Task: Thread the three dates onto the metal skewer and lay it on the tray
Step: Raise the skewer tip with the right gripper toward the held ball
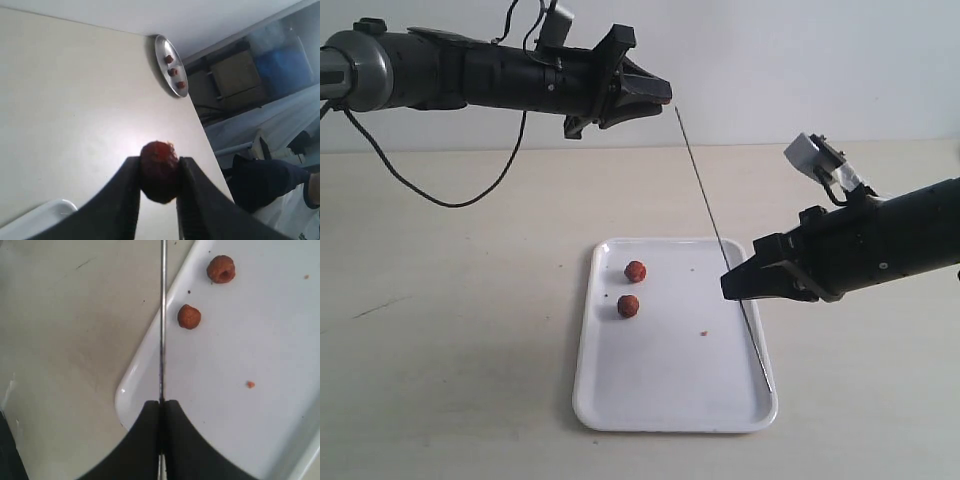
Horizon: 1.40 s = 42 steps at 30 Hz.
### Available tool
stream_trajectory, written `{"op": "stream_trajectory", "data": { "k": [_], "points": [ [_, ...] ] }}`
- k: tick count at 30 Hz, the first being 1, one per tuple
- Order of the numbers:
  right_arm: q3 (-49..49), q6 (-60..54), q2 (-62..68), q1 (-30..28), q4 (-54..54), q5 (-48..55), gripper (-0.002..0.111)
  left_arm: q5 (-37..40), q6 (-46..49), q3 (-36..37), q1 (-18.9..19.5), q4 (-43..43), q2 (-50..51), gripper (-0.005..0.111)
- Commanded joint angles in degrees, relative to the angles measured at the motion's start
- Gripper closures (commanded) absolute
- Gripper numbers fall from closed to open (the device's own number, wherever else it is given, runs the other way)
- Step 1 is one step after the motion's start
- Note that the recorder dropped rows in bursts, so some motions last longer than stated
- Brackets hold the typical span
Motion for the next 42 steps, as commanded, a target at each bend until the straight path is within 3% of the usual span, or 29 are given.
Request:
{"op": "stream_trajectory", "data": {
  "k": [1, 21, 33, 42],
  "points": [
    [0.26, -0.76, -0.12, -0.29, 0.51, 0.17, 0.108, 0.65, 0.9, -0.1, -0.04, 0.12, 0.21, 0.08],
    [0.26, -0.76, -0.12, -0.29, 0.64, -0.28, 0.108, 2.47, 5.14, -0.1, -1.6, -0.35, 0.21, 0.08],
    [0.13, -4.88, -0.12, -0.29, 8.78, -0.4, 0.108, 5.58, 6.42, -0.1, -1.6, 0.28, 0.21, 0.08],
    [-6.21, -3.4, -0.12, -0.29, 9.69, -0.4, 0.108, 7.44, 8.39, -0.1, -2.69, 0.5, 0.21, 0.08]
  ]
}}
